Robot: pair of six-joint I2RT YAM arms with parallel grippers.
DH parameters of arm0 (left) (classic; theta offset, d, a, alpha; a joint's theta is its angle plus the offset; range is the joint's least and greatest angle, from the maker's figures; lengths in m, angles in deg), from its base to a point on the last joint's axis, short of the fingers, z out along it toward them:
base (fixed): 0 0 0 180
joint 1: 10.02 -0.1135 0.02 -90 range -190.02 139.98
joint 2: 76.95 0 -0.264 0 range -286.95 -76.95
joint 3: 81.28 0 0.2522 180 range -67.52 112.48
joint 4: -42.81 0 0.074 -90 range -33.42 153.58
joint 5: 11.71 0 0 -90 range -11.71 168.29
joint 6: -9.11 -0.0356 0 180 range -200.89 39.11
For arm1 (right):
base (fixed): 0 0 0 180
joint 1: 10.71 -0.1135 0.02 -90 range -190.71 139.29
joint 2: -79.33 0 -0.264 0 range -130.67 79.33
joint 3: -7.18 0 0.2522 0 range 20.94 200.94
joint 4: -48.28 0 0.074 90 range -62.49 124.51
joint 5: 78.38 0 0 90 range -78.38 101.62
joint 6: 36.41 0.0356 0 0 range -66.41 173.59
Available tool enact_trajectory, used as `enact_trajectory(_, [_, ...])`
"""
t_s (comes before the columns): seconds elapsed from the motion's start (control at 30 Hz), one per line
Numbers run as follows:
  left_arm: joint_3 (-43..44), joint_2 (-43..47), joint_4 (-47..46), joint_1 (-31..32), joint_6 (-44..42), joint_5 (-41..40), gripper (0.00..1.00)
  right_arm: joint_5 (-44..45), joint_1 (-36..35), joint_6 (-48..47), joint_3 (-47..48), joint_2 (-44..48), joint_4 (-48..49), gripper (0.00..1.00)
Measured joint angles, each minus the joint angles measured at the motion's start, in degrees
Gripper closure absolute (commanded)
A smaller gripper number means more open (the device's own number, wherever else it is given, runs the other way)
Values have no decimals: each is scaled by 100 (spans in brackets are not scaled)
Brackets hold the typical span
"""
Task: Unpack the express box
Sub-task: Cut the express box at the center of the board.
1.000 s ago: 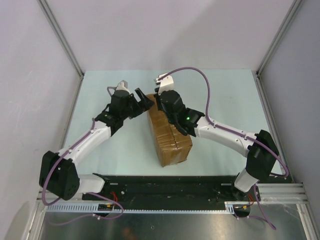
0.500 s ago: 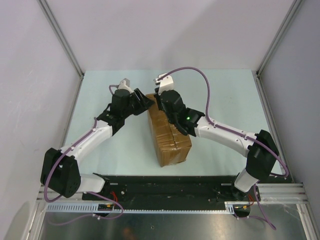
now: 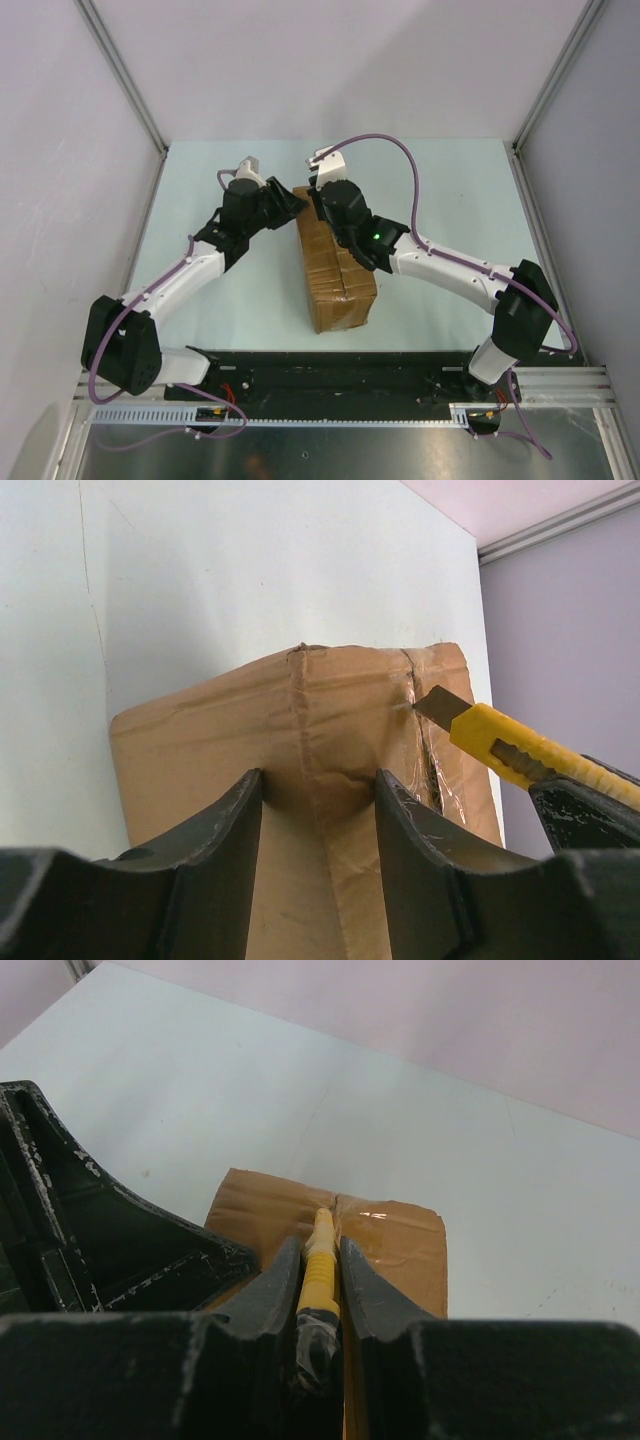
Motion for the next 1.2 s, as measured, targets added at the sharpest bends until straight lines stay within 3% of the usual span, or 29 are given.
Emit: enact_trajectory(1.2, [-109, -44, -306, 4, 208, -7, 61, 326, 142, 330, -9, 136, 111, 100])
